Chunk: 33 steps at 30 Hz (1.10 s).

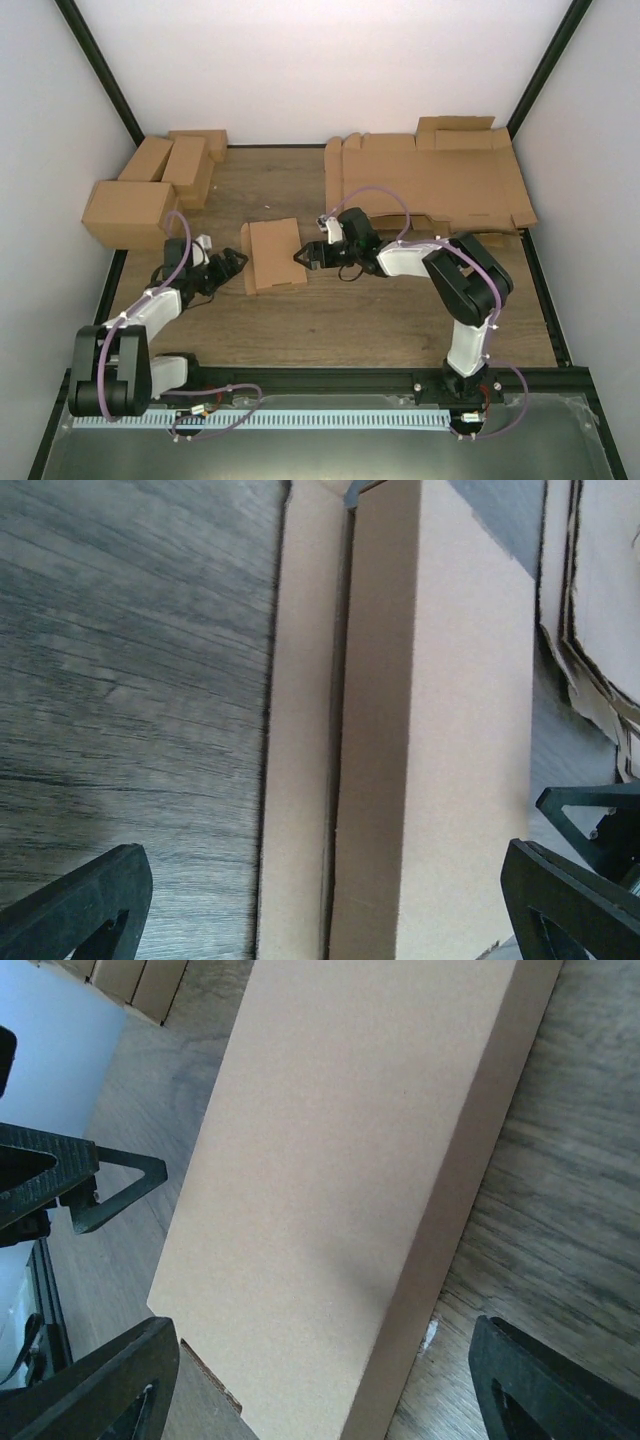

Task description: Fold the paper box

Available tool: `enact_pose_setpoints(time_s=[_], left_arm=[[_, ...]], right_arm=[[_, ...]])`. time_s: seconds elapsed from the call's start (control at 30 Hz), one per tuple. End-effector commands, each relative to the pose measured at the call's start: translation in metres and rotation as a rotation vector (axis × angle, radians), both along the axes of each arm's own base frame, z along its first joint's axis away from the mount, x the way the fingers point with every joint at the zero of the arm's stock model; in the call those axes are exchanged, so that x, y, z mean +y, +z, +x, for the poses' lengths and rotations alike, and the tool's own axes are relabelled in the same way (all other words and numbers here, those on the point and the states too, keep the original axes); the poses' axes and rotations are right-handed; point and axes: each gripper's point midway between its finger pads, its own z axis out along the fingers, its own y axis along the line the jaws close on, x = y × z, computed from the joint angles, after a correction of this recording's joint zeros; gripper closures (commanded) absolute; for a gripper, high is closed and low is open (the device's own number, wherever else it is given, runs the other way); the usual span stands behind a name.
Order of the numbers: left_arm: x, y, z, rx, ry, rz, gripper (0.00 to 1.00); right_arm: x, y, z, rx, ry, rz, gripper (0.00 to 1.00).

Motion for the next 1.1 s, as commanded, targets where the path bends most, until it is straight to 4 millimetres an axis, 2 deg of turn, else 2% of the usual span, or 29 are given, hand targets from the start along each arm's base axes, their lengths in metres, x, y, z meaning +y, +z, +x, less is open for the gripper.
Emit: enact_pose_setpoints(time_s=[0.0,0.33,0.5,0.57,0.67,0.77,0.83,0.97,1.07], left_arm=[[0.001,0.006,0.012,-0.025,-0.029,-0.012,0.01],[0.005,-0.004,0.013,0.018,-0.045,0.030,0.00],[0.003,-0.012,0.013,0.046,-0.067,0.022,0.00],[-0.002,-0.013,0.011,0.046,-0.093,0.005,0.00],[-0.005,-0.013,0.006,0.037,-0.108,-0.007,0.00],[-0.002,-0.014,0.006,0.038,-0.099,0.015,0.00],[0.000,-0.012,0.008,0.031,-0.086,0.025,0.00],[0.004,-0.008,0.011,0.016,-0.071,0.046,0.00],[0.006,-0.010,0.011,0.023,-0.063,0.057,0.00]], right_arm=[[0.010,-0.004,-0.006,0.058,0.020,0.059,0.20],[0.011,-0.017,-0.020,0.074,0.039,0.079,0.26],[0.012,-0.023,-0.020,0.086,0.038,0.073,0.24],[0.007,-0.021,-0.020,0.061,0.021,0.060,0.19],[-0.004,-0.012,-0.010,-0.057,-0.017,0.011,0.12],[-0.018,0.000,0.009,-0.265,-0.094,-0.059,0.01],[-0.020,0.005,0.016,-0.397,-0.103,-0.090,0.00],[-0.004,0.007,0.020,-0.546,-0.043,-0.118,0.00],[0.009,-0.003,0.024,-0.599,-0.011,-0.149,0.00]])
